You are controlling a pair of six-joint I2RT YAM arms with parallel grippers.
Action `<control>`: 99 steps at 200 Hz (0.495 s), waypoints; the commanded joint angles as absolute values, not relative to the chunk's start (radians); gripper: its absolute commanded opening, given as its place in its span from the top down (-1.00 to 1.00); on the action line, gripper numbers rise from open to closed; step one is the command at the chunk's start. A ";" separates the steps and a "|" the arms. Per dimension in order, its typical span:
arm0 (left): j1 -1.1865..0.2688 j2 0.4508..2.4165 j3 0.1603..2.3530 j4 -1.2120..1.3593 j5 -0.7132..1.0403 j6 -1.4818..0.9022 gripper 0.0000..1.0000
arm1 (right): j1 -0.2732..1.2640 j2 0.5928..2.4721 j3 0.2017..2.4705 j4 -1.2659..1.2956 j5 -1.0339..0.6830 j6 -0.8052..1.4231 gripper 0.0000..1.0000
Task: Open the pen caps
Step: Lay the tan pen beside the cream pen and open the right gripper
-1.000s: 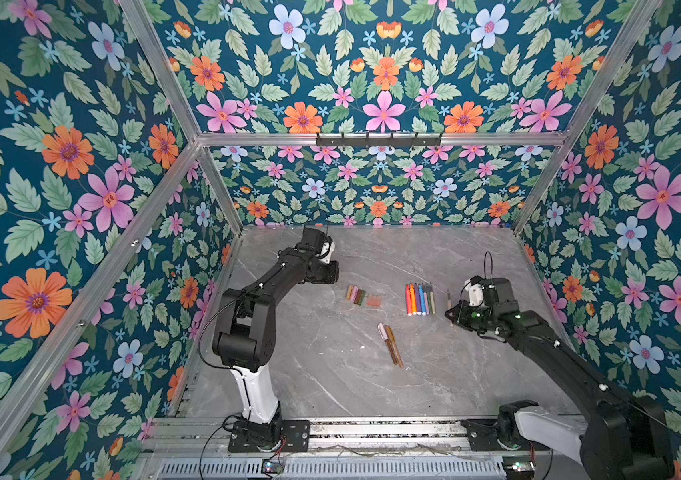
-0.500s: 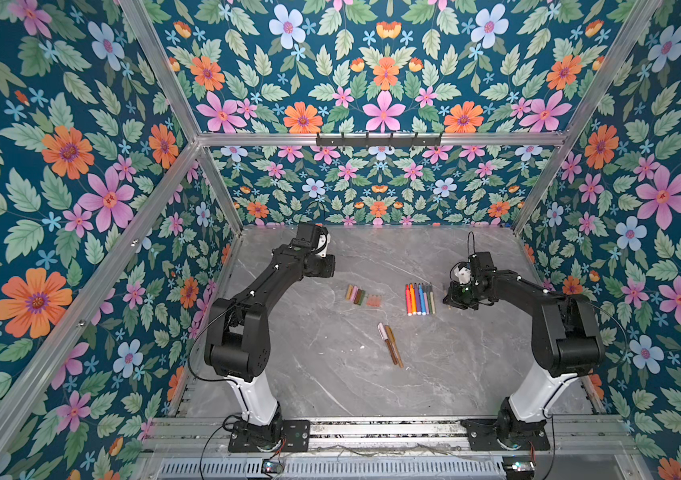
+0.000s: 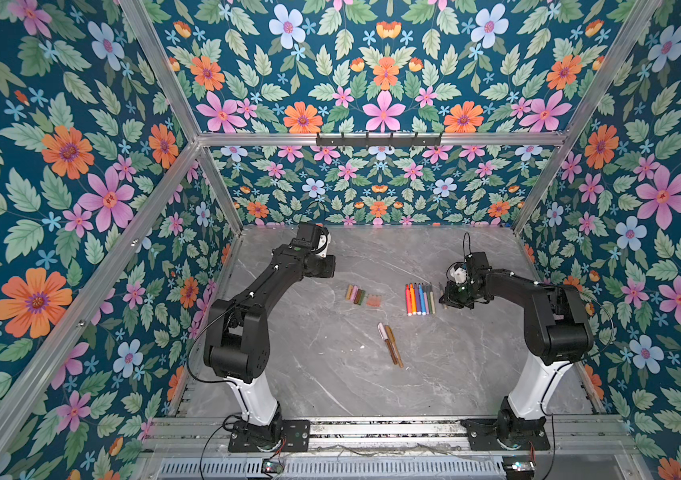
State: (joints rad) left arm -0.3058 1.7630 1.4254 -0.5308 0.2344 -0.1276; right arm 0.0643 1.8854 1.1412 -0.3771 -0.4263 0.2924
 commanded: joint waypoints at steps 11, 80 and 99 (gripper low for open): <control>-0.305 1.760 1.428 -0.532 0.234 -0.119 0.56 | 0.065 1.901 1.155 -0.420 -0.427 0.293 1.00; -0.307 1.763 1.433 -0.534 0.245 -0.118 0.56 | 0.064 1.878 1.122 -0.399 -0.434 0.299 0.96; -0.306 1.764 1.433 -0.534 0.245 -0.118 0.56 | 0.065 1.873 1.117 -0.396 -0.442 0.296 0.96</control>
State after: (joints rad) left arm -0.3058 1.7630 1.4258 -0.5320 0.2394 -0.1276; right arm 0.0639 1.8782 1.1240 -0.3691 -0.4389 0.2928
